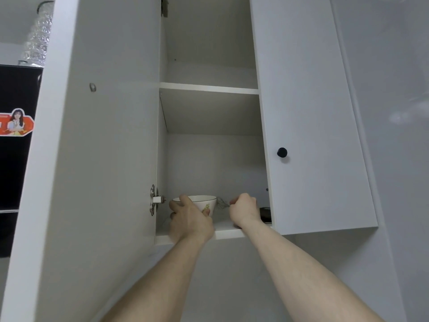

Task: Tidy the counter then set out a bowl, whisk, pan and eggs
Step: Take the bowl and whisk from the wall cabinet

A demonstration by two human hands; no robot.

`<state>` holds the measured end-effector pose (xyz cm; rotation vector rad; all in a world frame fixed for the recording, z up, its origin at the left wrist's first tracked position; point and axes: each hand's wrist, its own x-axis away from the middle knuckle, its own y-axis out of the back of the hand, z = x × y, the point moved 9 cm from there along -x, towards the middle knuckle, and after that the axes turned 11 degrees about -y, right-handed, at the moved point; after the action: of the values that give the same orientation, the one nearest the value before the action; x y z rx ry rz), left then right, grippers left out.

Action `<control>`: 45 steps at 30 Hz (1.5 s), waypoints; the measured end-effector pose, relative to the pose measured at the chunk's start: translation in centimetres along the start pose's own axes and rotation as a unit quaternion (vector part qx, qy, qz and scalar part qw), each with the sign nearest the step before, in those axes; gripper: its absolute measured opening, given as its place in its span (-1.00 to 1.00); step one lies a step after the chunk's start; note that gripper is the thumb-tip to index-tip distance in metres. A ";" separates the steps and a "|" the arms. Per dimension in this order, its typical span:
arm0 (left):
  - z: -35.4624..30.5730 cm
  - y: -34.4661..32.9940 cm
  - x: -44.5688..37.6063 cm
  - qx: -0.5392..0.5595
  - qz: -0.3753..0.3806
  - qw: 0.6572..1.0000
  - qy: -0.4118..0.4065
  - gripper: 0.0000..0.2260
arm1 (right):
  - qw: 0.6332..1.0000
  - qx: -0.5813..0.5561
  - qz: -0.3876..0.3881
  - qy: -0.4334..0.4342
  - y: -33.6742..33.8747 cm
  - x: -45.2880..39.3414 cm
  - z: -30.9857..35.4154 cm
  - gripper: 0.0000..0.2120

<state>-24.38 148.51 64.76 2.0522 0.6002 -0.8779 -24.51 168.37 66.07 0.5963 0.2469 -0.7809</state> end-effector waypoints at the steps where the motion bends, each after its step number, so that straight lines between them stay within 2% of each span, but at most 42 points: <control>1: 0.0 0.0 0.0 -0.001 0.000 1.000 0.000 -0.52 | 1.000 -0.020 -0.002 0.000 0.2 -0.1 -0.1 -0.66; 10: -0.4 0.7 0.5 0.002 -0.032 0.999 -0.017 -0.55 | 0.993 -0.107 -0.022 0.042 2.0 2.0 0.4 -0.49; 14: -0.7 0.9 0.6 0.020 -0.037 0.999 -0.032 -0.58 | 0.990 -0.121 -0.063 0.031 3.8 3.8 -0.3 -0.46; 20: -1.0 1.8 1.2 0.111 0.004 0.993 -0.049 -0.63 | 0.989 -0.114 -0.083 0.052 6.6 7.1 -0.7 -0.40; 25: -2.9 4.4 4.8 0.169 -0.017 0.984 -0.062 -0.66 | 0.983 -0.148 -0.101 0.045 10.6 9.5 -0.7 -0.41; 30: -5.7 7.1 8.4 0.145 0.004 0.982 -0.120 -0.68 | 0.970 -0.211 -0.116 0.012 14.7 12.3 -1.3 -0.45; 35: -8.2 11.3 11.1 0.123 0.020 0.977 -0.170 -0.68 | 0.972 -0.195 -0.135 0.005 18.2 15.8 -0.7 -0.51; 39: -9.3 15.1 13.2 0.097 0.028 0.972 -0.210 -0.67 | 0.968 -0.182 -0.174 0.017 20.8 18.4 -0.2 -0.63; 45: -10.0 23.1 18.6 0.097 0.037 0.942 -0.319 -0.65 | 0.961 -0.205 -0.185 0.023 22.5 22.6 0.1 -0.66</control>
<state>6.73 145.75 66.37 1.7864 0.0799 -1.5120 7.37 167.65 65.90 0.1740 0.5593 -1.0411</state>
